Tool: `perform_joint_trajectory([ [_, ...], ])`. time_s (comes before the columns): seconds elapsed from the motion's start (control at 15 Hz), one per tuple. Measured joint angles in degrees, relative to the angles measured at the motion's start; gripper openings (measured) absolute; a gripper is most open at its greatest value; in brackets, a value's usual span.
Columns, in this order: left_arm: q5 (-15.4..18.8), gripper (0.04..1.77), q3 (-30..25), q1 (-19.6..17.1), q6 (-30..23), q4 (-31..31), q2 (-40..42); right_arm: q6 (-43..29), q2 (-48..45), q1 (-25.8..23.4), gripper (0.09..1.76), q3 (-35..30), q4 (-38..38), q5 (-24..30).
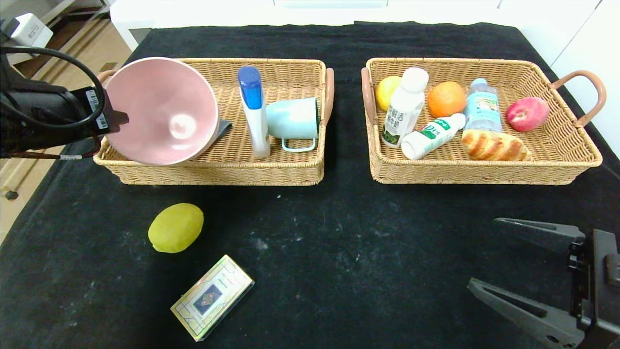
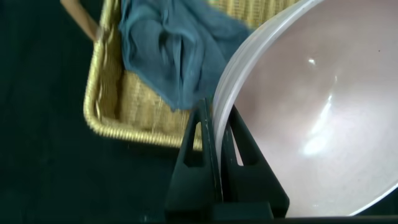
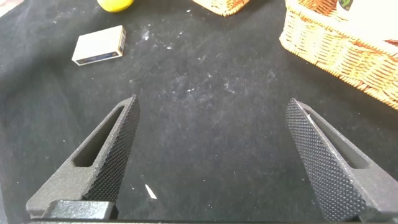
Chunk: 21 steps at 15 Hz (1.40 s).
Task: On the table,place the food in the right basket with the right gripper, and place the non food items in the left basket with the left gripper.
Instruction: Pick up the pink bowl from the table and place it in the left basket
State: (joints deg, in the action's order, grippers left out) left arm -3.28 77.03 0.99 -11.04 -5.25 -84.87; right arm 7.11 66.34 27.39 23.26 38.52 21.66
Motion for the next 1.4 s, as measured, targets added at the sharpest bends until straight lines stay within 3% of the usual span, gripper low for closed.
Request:
perform_joint_trajectory([
  [0.6,-0.5,0.15,2.2,-0.7,0.0,15.2,-8.6,0.0,-0.6,0.1,1.71,0.0,0.1,0.0],
  [1.33,-1.0,0.15,2.6,-0.7,0.2,15.7,-11.8,0.2,-1.3,0.0,1.71,0.1,0.0,0.0],
  [1.4,-1.0,0.27,2.5,-0.7,0.2,15.8,-11.8,0.2,-1.3,0.0,1.71,0.2,0.0,0.0],
])
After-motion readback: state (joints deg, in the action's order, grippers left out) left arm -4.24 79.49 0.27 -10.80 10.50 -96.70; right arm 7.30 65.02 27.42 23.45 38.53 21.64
